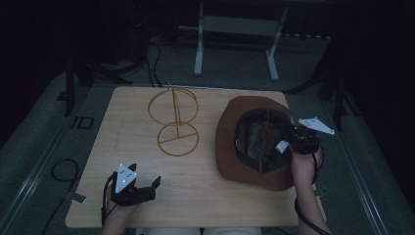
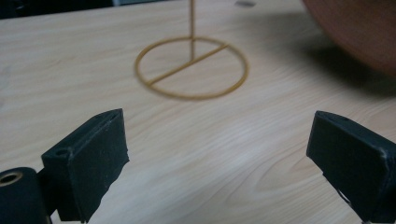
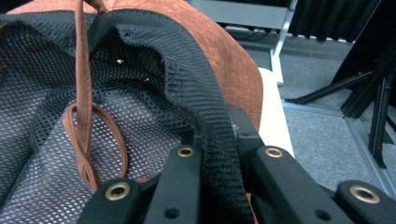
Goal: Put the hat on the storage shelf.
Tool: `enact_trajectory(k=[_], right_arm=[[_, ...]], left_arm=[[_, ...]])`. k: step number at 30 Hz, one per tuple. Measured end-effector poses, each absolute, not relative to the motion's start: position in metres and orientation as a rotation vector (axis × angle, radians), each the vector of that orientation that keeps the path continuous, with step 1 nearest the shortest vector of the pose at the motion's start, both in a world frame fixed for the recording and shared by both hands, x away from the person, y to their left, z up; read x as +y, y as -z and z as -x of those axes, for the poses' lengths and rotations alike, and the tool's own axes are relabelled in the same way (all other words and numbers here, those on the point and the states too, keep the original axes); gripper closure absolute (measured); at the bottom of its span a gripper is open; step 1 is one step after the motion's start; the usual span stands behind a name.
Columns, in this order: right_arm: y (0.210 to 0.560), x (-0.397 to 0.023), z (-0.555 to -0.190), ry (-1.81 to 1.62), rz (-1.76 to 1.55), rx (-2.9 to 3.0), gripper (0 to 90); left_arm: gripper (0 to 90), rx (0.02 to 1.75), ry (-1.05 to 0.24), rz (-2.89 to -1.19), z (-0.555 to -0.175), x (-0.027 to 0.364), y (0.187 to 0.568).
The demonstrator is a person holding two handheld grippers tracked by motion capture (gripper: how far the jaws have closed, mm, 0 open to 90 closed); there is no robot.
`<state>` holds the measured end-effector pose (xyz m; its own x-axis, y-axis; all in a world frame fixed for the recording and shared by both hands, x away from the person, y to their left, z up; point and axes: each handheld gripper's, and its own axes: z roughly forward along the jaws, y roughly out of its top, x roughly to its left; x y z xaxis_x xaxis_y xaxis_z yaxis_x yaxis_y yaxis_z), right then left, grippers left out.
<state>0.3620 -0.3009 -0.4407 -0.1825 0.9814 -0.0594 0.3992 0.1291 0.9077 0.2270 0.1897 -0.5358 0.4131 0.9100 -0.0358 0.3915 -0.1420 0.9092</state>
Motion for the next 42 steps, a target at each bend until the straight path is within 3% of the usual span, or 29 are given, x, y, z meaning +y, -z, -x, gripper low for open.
enact_trajectory(k=[10,23,42], right_arm=[[0.429,-0.306,-0.346,-1.036,-1.337,1.662,84.3],[0.426,-0.297,-0.342,-1.029,-1.296,1.684,84.3],[0.423,-0.280,-0.338,-1.038,-1.251,1.706,84.4]], left_arm=[[6.5,1.002,-0.633,-1.797,-0.243,0.150,0.509],[6.5,0.832,-0.608,-1.862,-0.279,0.067,0.459],[6.4,0.883,-0.696,-1.830,-0.339,-0.014,0.431]])
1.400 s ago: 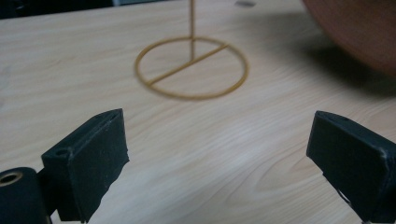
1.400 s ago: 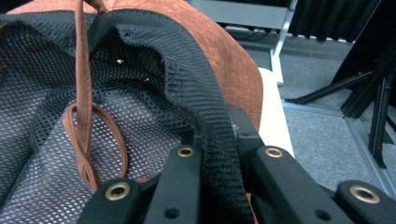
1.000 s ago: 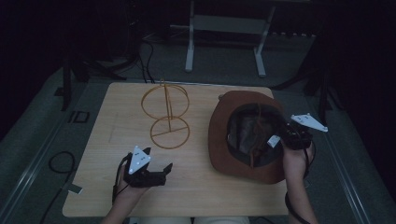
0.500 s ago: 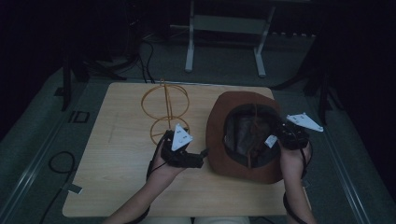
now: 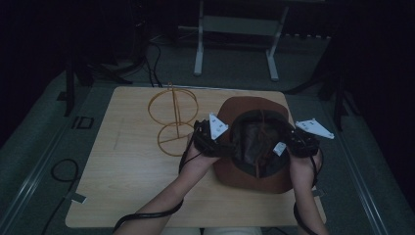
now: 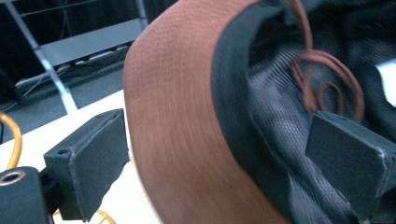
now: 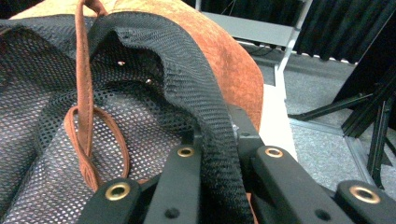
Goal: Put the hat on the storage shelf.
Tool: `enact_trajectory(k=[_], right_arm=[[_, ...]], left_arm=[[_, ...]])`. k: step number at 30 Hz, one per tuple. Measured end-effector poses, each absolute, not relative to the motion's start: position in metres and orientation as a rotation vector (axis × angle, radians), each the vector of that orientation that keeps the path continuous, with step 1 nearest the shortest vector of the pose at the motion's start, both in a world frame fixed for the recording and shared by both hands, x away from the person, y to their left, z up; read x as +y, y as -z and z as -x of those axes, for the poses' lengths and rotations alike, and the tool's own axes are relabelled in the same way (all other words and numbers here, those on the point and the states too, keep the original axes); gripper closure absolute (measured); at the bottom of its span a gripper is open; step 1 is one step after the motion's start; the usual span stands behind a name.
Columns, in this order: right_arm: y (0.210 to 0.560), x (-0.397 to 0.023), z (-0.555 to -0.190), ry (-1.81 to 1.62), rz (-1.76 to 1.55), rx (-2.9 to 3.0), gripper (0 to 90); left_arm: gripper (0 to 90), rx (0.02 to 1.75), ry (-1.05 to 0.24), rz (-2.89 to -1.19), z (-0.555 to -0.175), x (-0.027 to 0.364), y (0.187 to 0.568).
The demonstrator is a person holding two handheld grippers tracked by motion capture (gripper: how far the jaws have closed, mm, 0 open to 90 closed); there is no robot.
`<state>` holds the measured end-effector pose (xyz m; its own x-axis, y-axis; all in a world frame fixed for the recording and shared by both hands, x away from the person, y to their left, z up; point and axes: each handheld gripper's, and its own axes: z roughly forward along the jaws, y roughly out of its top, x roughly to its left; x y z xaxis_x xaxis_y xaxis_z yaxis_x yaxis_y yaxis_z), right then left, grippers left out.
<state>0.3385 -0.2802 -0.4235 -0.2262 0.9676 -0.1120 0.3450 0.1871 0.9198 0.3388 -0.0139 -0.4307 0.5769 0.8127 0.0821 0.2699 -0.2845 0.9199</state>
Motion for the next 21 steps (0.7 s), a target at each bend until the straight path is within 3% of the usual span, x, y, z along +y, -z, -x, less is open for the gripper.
enact_trajectory(k=[7,11,13,15,16,17,18,21], right_arm=[[0.419,-0.273,-0.333,-1.063,-1.231,1.696,84.5],[0.414,-0.268,-0.324,-1.112,-1.197,1.712,84.5],[0.412,-0.263,-0.320,-1.118,-1.169,1.723,84.6],[0.411,-0.260,-0.316,-1.117,-1.156,1.719,84.5],[0.411,-0.259,-0.314,-1.117,-1.156,1.718,84.4],[0.411,-0.259,-0.314,-1.117,-1.156,1.718,84.4],[0.413,-0.258,-0.313,-1.117,-1.163,1.722,84.3],[0.417,-0.259,-0.311,-1.125,-1.184,1.715,84.2]], left_arm=[[6.5,1.022,-0.744,-1.871,-0.362,-0.030,0.438],[17.2,1.048,-0.739,-1.880,-0.369,-0.028,0.445],[39.7,1.022,-0.762,-1.909,-0.370,-0.030,0.447],[70.7,1.028,-0.753,-1.898,-0.370,-0.029,0.447],[76.6,1.028,-0.753,-1.898,-0.370,-0.029,0.447],[76.6,1.034,-0.750,-1.898,-0.371,-0.029,0.446],[85.0,1.032,-0.744,-1.898,-0.370,-0.030,0.445],[86.5,1.021,-0.761,-1.899,-0.370,-0.030,0.441]])
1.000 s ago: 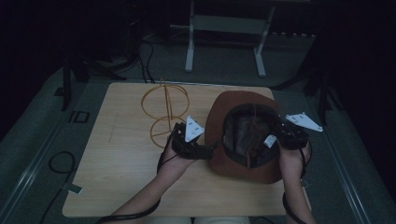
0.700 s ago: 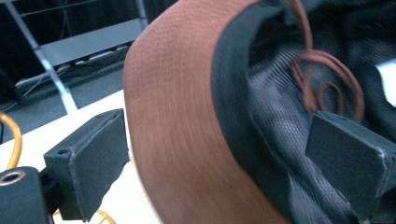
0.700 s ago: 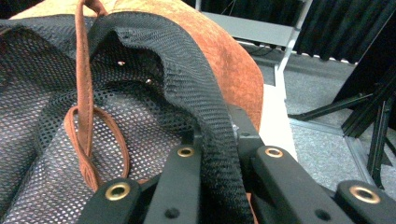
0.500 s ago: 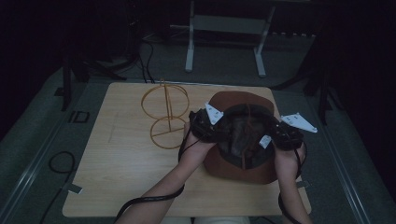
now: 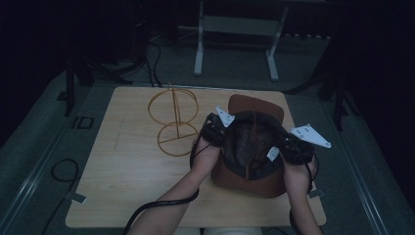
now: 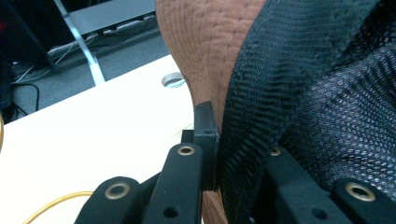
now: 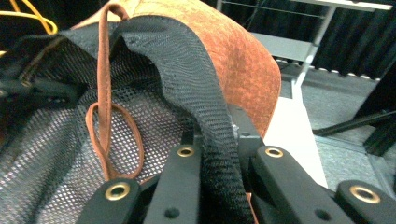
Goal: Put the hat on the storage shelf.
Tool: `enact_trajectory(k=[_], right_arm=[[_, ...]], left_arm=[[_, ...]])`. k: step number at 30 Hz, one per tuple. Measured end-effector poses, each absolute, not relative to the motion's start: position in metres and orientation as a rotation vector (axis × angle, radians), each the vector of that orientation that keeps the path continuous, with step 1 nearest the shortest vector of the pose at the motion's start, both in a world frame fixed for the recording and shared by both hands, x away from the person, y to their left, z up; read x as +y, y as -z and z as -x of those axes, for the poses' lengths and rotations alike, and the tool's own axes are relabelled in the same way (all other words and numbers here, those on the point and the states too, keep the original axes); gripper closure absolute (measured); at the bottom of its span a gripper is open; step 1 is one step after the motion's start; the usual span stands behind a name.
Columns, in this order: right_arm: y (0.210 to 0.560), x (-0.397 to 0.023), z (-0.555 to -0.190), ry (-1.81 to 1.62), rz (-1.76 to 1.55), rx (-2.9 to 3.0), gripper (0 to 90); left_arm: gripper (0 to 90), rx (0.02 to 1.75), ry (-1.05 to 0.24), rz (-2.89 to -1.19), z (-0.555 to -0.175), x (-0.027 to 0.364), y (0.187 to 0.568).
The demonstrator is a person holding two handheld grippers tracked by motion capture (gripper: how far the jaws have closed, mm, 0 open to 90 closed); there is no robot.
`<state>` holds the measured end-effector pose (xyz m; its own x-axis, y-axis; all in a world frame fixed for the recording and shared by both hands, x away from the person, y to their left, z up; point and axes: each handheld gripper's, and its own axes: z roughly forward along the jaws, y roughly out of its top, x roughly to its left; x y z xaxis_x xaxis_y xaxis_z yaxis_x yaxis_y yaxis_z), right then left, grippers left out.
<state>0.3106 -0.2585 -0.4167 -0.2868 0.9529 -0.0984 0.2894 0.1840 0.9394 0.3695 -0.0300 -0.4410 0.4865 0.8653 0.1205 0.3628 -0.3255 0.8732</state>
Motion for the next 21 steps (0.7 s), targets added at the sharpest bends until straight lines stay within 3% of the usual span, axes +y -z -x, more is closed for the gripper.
enact_trajectory(k=[13,15,20,21], right_arm=[[0.421,-0.264,-0.292,-1.157,-1.155,1.751,78.8],[0.422,-0.265,-0.286,-1.164,-1.146,1.763,74.1],[0.419,-0.269,-0.269,-1.210,-1.049,1.852,47.1],[0.418,-0.270,-0.265,-1.209,-1.019,1.878,45.5]], left_arm=[[87.1,0.946,-0.863,-1.826,-0.356,-0.026,0.414],[87.2,0.938,-0.869,-1.821,-0.355,-0.026,0.412],[87.1,0.888,-0.887,-1.789,-0.346,-0.020,0.400],[87.1,0.877,-0.904,-1.792,-0.344,-0.019,0.399]])
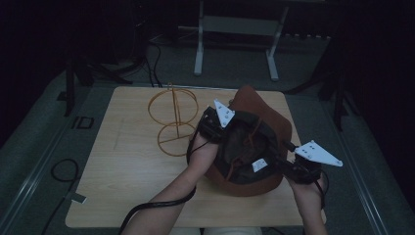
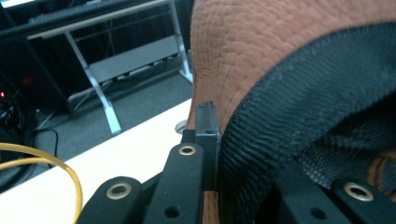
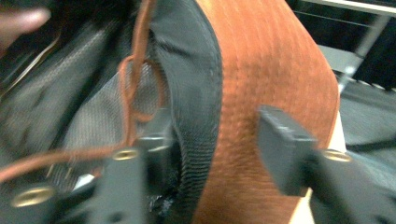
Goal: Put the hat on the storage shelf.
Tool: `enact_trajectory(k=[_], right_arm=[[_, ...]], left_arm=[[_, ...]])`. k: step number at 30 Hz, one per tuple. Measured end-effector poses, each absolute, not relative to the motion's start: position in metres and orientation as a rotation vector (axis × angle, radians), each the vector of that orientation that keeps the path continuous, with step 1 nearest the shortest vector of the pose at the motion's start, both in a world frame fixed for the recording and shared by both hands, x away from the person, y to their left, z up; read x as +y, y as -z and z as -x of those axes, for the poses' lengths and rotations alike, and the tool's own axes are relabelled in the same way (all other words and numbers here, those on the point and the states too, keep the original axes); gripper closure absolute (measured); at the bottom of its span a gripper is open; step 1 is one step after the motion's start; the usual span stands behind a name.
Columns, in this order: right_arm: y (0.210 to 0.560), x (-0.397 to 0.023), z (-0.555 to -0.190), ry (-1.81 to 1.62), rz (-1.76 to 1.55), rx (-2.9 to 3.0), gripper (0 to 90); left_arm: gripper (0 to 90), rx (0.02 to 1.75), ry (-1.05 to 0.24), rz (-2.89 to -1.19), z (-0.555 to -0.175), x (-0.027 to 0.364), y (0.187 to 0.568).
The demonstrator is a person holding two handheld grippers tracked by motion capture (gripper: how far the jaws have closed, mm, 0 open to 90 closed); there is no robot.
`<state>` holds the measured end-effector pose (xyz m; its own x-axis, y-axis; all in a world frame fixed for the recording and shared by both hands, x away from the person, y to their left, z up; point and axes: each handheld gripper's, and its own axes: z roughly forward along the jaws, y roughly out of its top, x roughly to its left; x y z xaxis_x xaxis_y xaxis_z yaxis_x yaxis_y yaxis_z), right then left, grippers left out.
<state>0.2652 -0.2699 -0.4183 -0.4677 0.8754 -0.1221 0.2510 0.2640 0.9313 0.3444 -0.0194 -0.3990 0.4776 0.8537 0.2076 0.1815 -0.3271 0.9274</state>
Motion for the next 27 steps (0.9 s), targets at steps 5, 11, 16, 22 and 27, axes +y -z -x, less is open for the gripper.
enact_trajectory(k=[5,11,16,22,27], right_arm=[[0.411,-0.291,-0.248,-1.277,-0.985,1.896,40.3],[0.411,-0.330,-0.251,-1.250,-1.065,1.831,43.3],[0.415,-0.350,-0.260,-1.250,-1.122,1.822,44.8],[0.414,-0.349,-0.266,-1.287,-1.101,1.858,45.1],[0.413,-0.338,-0.269,-1.345,-1.049,1.900,46.0]], left_arm=[[87.1,0.833,-0.931,-1.767,-0.338,-0.007,0.399],[86.9,0.691,-0.857,-1.736,-0.325,0.010,0.403],[86.9,0.570,-0.752,-1.731,-0.320,0.024,0.404],[86.8,0.427,-0.560,-1.691,-0.321,0.039,0.407],[86.8,0.315,-0.409,-1.642,-0.320,0.044,0.407]])
